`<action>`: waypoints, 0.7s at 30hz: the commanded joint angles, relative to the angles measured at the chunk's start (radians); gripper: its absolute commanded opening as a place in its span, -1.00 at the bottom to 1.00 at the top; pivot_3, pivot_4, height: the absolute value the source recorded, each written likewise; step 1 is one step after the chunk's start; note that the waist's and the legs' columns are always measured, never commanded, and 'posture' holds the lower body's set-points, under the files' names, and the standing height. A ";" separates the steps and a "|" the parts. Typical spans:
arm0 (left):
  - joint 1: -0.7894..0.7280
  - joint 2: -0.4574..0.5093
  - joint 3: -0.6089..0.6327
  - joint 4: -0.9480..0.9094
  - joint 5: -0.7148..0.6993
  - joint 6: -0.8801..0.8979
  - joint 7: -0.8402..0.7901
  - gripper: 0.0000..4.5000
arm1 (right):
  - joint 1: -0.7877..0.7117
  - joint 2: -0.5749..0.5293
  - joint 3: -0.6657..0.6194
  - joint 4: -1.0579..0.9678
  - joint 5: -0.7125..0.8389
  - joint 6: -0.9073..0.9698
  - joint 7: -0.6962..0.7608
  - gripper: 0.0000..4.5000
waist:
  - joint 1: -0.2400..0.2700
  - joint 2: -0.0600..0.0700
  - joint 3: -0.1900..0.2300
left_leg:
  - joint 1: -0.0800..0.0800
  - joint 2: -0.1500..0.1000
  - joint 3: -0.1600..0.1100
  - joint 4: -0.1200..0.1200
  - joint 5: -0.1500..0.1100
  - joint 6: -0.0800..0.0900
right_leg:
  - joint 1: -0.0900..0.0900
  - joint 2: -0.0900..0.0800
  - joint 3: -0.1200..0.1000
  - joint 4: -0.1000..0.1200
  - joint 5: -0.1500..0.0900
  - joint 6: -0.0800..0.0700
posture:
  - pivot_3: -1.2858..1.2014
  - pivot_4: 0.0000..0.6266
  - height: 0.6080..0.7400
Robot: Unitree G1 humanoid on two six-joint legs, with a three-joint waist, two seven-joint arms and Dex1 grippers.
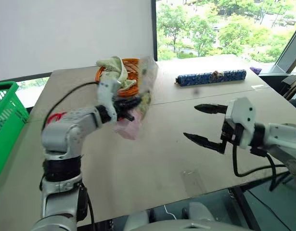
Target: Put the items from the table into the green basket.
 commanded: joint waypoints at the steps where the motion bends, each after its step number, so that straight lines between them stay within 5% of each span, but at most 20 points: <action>1: -0.093 0.047 0.212 0.069 0.091 -0.193 0.198 -0.97 | -0.094 0.061 0.041 0.047 -0.026 -0.038 -0.023 1.00 | 0.016 -0.001 0.000 | 0.000 0.000 0.000 0.000 0.000 0.000 | 0.000 0.000 0.000 0.000 0.000 0.000 | 0.01 -1.00 1.00; 4: -0.094 0.184 0.242 0.261 0.290 -0.417 0.336 -0.97 | -0.147 0.096 0.079 0.097 -0.046 -0.075 0.023 1.00 | 0.033 -0.002 0.001 | 0.000 0.000 0.000 0.000 0.000 0.000 | 0.000 0.002 0.000 0.001 0.000 0.000 | 0.04 -1.00 1.00; 12: -0.057 0.474 0.170 0.669 0.506 -0.761 0.311 -0.97 | -0.269 0.156 0.106 0.196 -0.047 -0.139 0.119 1.00 | 0.124 -0.016 0.002 | -0.004 -0.002 -0.001 -0.002 -0.001 0.000 | -0.005 -0.001 -0.002 -0.002 0.000 0.000 | 0.06 -1.00 1.00; 21: -0.087 0.711 0.001 1.127 0.662 -1.044 0.242 -0.97 | -0.395 0.234 0.166 0.247 -0.085 -0.112 0.104 1.00 | 0.115 -0.022 -0.001 | -0.004 -0.002 0.001 -0.004 -0.003 -0.006 | -0.007 -0.004 -0.001 0.000 0.000 0.000 | 0.05 -1.00 1.00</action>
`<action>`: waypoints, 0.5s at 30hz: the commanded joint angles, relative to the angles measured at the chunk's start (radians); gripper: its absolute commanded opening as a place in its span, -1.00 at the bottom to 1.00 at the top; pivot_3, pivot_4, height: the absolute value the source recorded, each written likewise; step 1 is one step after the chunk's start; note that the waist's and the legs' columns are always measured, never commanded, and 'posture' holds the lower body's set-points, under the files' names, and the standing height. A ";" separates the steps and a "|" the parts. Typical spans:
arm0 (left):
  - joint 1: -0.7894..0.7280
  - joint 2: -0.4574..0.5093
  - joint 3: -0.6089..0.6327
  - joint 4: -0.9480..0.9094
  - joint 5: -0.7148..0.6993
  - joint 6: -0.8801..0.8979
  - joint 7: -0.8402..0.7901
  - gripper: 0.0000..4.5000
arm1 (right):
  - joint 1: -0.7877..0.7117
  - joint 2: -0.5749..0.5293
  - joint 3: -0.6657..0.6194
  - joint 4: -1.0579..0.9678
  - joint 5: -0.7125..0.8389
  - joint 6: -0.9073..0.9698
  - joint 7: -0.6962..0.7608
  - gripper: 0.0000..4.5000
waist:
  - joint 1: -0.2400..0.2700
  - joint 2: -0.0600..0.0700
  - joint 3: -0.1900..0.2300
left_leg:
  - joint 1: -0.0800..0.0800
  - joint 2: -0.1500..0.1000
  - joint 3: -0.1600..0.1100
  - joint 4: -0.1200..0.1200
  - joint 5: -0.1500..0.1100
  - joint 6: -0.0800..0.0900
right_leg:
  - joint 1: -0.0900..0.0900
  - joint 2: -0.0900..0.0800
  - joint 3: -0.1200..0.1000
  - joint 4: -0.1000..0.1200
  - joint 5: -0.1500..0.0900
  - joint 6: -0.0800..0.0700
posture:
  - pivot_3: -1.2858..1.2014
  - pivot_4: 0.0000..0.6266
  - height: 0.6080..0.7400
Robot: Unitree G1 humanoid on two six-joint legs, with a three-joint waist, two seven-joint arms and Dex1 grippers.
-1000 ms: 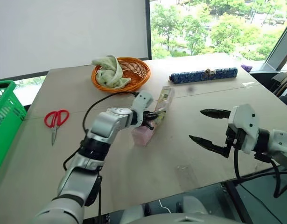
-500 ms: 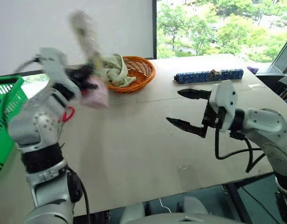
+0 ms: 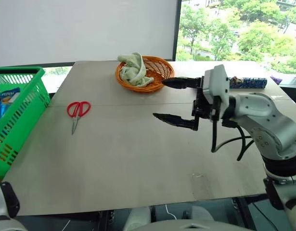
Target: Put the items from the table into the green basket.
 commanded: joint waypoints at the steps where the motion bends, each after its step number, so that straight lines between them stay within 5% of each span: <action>1: -0.047 0.079 -0.051 0.105 0.057 -0.110 -0.014 -0.97 | -0.036 0.003 -0.009 0.003 -0.006 0.007 -0.003 1.00 | -0.001 -0.001 0.000 | 0.000 0.000 0.000 -0.001 0.000 0.000 | 0.000 0.000 0.000 0.000 0.000 0.000 | 0.06 -1.00 1.00; 4: -0.070 0.112 -0.101 0.221 0.092 -0.142 -0.011 -0.97 | -0.044 0.003 -0.006 0.007 -0.011 0.015 0.004 1.00 | -0.006 -0.004 -0.002 | -0.001 0.000 0.000 -0.002 0.000 0.000 | -0.001 0.000 -0.001 0.000 0.000 0.000 | 0.06 -1.00 1.00; 10: -0.081 0.127 -0.124 0.292 0.104 -0.208 0.048 -0.11 | -0.029 -0.010 -0.010 0.009 -0.026 -0.002 0.028 1.00 | -0.019 -0.006 -0.004 | -0.008 0.000 0.001 -0.001 0.002 0.003 | -0.009 0.000 -0.001 0.001 0.000 0.000 | 0.06 -1.00 1.00; 12: -0.093 0.071 -0.103 0.208 0.062 -0.220 0.038 0.29 | -0.018 -0.014 -0.019 0.007 -0.030 -0.004 0.026 1.00 | -0.018 -0.006 -0.004 | -0.008 0.000 0.001 -0.001 0.002 0.003 | -0.009 0.000 -0.002 0.001 0.000 0.000 | 0.06 -1.00 1.00; 15: -0.075 -0.081 -0.028 -0.027 -0.114 -0.213 -0.074 0.29 | 0.012 -0.033 -0.035 0.001 -0.044 -0.001 0.010 1.00 | 0.007 -0.005 -0.005 | -0.008 0.000 0.000 0.000 0.001 0.001 | -0.008 -0.002 -0.003 0.001 0.000 0.000 | 0.06 -1.00 1.00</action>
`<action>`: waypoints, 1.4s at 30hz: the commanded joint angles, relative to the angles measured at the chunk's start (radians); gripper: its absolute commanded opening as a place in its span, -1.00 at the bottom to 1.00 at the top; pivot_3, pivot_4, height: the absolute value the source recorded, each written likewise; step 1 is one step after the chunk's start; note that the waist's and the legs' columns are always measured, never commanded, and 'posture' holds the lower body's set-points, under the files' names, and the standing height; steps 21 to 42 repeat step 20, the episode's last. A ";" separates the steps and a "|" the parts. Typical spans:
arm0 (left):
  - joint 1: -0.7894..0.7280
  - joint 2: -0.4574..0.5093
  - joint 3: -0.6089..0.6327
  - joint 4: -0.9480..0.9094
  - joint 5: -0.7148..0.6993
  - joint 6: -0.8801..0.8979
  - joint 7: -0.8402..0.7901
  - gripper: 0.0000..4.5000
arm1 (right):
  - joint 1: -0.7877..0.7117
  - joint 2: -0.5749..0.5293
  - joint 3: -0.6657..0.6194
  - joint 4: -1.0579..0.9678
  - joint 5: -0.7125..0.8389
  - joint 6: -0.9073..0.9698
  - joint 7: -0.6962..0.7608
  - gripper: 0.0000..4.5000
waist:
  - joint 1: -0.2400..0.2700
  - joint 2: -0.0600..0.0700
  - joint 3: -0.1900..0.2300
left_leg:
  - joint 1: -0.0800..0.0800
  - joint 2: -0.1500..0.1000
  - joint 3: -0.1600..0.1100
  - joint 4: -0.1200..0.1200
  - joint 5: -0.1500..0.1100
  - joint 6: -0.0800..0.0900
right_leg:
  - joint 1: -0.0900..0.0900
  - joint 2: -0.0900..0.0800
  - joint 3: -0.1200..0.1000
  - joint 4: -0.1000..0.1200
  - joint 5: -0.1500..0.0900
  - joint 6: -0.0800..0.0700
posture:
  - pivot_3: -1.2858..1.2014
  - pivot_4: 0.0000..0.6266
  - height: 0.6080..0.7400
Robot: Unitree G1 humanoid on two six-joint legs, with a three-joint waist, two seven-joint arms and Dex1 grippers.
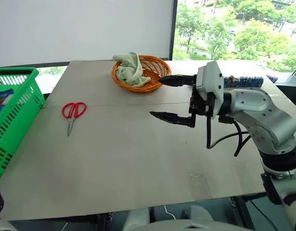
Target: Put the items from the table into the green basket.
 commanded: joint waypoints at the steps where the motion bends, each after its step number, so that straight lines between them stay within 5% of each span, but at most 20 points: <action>1: 0.027 -0.165 0.068 -0.349 -0.210 0.031 -0.103 0.29 | 0.031 -0.028 -0.053 -0.017 -0.019 -0.004 -0.026 1.00 | 0.013 -0.001 -0.001 | -0.001 0.000 0.000 0.001 0.000 -0.001 | 0.000 -0.001 -0.001 0.000 0.000 0.000 | 0.06 -1.00 1.00; 3: 0.108 -0.297 0.092 -0.667 -0.454 0.265 -0.189 0.29 | 0.076 -0.061 -0.089 -0.002 -0.026 0.021 -0.044 1.00 | 0.013 -0.002 -0.002 | -0.002 0.000 0.000 0.003 0.000 0.000 | 0.000 -0.001 0.000 0.000 0.000 0.000 | 0.04 -1.00 1.00; 5: 0.193 -0.387 0.075 -0.913 -0.576 0.392 -0.220 0.53 | 0.136 -0.098 -0.125 0.013 -0.038 0.029 -0.059 1.00 | -0.003 -0.003 -0.003 | -0.003 -0.002 0.000 0.004 0.000 0.001 | 0.000 -0.003 0.000 0.000 0.001 0.000 | 0.01 -1.00 1.00; 8: 0.282 -0.519 0.010 -1.149 -0.654 0.554 -0.144 0.95 | 0.247 -0.151 -0.167 0.002 -0.070 0.013 -0.076 1.00 | -0.034 -0.002 -0.002 | -0.005 -0.002 0.001 0.006 0.002 0.006 | -0.001 -0.002 0.000 0.000 0.001 0.002 | -0.01 -1.00 1.00; 12: 0.405 -0.601 -0.098 -1.338 -0.660 0.658 -0.120 0.95 | 0.392 -0.189 -0.214 -0.006 -0.120 -0.004 -0.116 1.00 | -0.067 0.010 -0.005 | -0.002 0.002 0.002 0.005 0.002 0.005 | 0.001 0.004 0.002 0.000 0.001 0.002 | -0.04 -1.00 1.00; 20: 0.686 -0.628 -0.123 -1.426 -0.610 0.713 -0.125 0.95 | 0.710 -0.193 -0.377 -0.053 -0.148 -0.047 -0.172 1.00 | -0.066 0.021 0.000 | 0.015 0.004 0.005 0.001 0.000 0.009 | 0.016 0.005 0.006 -0.002 0.000 0.001 | -0.06 -1.00 1.00; 42: 0.686 -0.628 -0.123 -1.426 -0.610 0.713 -0.125 0.95 | 0.710 -0.193 -0.377 -0.053 -0.148 -0.047 -0.172 1.00 | -0.066 0.021 0.000 | 0.015 0.004 0.005 0.001 0.000 0.009 | 0.016 0.005 0.006 -0.002 0.000 0.001 | -0.06 -1.00 1.00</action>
